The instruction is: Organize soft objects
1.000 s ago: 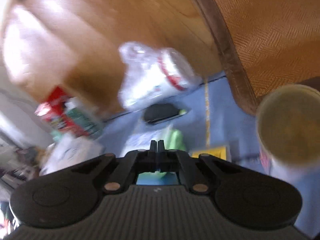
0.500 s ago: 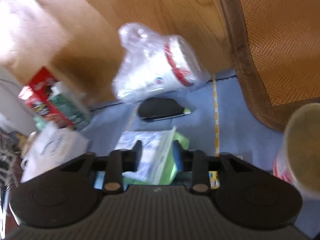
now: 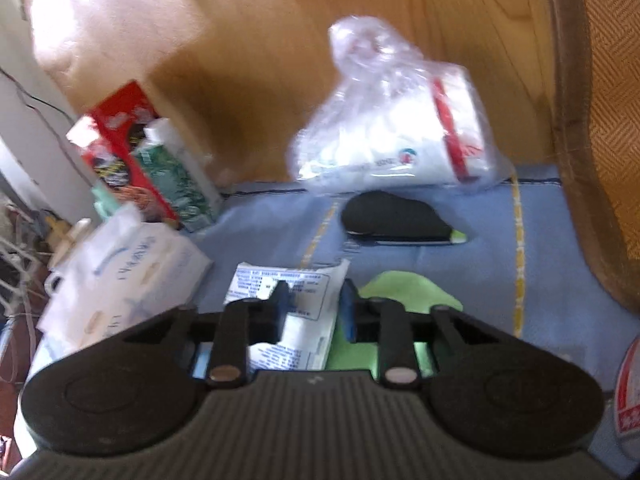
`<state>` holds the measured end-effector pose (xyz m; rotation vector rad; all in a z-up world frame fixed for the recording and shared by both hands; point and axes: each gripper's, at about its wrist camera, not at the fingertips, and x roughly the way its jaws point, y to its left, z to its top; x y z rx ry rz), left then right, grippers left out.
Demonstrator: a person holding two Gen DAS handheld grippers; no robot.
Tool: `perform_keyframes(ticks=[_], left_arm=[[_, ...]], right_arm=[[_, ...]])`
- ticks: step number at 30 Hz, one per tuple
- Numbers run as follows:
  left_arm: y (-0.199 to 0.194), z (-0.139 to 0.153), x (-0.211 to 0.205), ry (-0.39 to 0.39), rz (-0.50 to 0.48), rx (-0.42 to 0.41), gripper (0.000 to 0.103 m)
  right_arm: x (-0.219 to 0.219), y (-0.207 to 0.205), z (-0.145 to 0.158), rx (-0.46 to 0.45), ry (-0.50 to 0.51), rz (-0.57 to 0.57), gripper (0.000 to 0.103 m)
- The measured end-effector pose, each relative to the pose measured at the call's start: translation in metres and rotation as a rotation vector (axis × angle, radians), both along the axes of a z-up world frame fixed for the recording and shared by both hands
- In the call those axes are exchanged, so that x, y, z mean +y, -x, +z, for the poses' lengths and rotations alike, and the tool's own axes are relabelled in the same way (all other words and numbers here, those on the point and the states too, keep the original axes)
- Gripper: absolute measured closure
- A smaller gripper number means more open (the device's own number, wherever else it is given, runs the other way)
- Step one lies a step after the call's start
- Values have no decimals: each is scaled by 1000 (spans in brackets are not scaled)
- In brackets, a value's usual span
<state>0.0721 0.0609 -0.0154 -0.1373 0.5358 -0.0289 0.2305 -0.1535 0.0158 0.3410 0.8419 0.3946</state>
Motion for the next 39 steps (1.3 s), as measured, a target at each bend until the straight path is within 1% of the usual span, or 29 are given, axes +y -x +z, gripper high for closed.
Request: perform_keyframes(ticks=[3,6,8,10,11,12,14,15,17,18,20,21,22,23,24,25,26,27,29,30,31,32,33,34,35,36,37,39], left_arm=[[-1,0,2,13,-5,-5,53],[0,1,5,37,-14,-16,53],[3,3,10,73,-32,-28,51],[5,4,16,126,-65,-38,50],[6,4,17,147,-86,-40,49],[7,4,17,165,-118,-36,49],[11,5,11,185,-183,-26,48],[13,5,5,198,-225,-15,48],[21,6,-11,218,-298,5,48],[24,6,-21,224,-330,18,48],[29,5,-47,223,-413,57,48],[33,4,-60,210,-451,73,48],[36,5,-75,188,-487,83,47],[39,6,-86,168,-518,91,45],[41,8,-99,149,-551,102,39],[42,8,-109,137,-573,108,29],[43,9,-119,129,-593,111,24],[43,10,-127,123,-613,113,21],[43,9,-146,93,-658,132,21],[43,6,-157,64,-685,151,26],[43,1,-167,34,-705,172,37],[47,-5,-174,8,-722,165,36],[53,-6,-178,-13,-738,138,43],[56,-5,-178,6,-768,146,48],[58,-3,-178,18,-772,160,49],[60,-2,-177,19,-767,163,51],[63,1,-175,21,-760,155,54],[69,12,-171,46,-752,125,54]], right_arm=[[-5,18,21,-65,-45,-13,89],[-15,46,52,-164,-75,-28,93],[-26,76,69,-231,-80,-28,96],[-38,116,78,-285,-77,-20,96],[-46,139,78,-303,-76,-19,97],[-57,160,76,-302,-81,-28,97],[-85,206,63,-279,-113,-67,97],[-99,230,54,-277,-109,-104,97],[-126,259,35,-264,-57,-184,96],[-138,273,26,-256,-21,-233,93],[-155,290,7,-226,21,-289,89],[-161,297,1,-215,46,-310,77],[-165,302,-3,-208,60,-319,51],[-166,307,-6,-212,60,-311,38],[-163,310,-9,-222,68,-283,23],[-158,312,-10,-238,98,-259,22],[-151,312,-11,-255,147,-235,22],[-139,313,-15,-269,220,-194,22],[-125,314,-28,-285,352,-146,22],[-118,312,-34,-289,402,-136,23],[-114,310,-38,-311,419,-134,23],[-111,306,-40,-329,418,-136,23],[-112,304,-41,-336,406,-137,31],[-113,298,-41,-329,383,-142,45],[-114,294,-41,-329,358,-145,56],[-113,294,-41,-338,373,-160,65],[-113,296,-40,-350,390,-169,70],[-118,299,-37,-378,371,-179,75]])
